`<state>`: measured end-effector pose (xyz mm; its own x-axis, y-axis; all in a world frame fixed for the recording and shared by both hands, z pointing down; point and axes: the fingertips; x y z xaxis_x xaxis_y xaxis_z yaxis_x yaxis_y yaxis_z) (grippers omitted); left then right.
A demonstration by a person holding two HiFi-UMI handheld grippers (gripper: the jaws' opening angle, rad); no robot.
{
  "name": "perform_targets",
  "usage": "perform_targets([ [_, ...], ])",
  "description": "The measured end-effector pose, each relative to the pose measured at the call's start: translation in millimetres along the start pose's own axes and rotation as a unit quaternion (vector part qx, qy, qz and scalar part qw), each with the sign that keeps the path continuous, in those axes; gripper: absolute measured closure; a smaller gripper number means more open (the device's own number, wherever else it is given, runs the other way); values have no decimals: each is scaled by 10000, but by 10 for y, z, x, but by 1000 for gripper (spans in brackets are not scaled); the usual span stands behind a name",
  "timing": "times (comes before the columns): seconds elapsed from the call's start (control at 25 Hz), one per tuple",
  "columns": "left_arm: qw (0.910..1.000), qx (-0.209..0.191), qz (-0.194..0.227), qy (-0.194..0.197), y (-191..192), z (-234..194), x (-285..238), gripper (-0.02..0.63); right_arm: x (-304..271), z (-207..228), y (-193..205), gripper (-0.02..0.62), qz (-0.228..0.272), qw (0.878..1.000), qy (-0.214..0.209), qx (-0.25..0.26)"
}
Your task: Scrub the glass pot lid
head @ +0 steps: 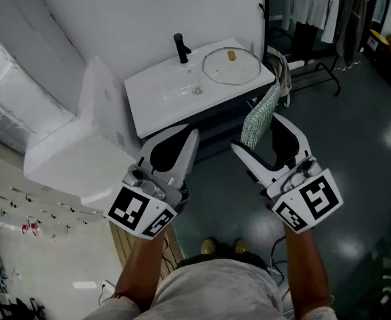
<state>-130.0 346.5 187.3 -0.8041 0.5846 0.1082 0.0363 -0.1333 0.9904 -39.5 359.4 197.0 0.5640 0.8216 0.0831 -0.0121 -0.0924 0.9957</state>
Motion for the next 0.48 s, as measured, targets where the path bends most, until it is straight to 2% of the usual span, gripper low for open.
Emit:
perform_targets([
  [0.48,9997,-34,-180,-188,93,115,-72,591,154,136,126,249,38,9994,-170,-303],
])
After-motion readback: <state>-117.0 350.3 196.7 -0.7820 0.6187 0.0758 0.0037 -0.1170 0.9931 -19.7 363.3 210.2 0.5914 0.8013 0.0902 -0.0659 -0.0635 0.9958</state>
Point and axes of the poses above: the fingertips, and each gripper's own axes: x backward along the fingers, z to its right, y out of its underside, and after that the axes turned 5 degrees about -z, right-handed
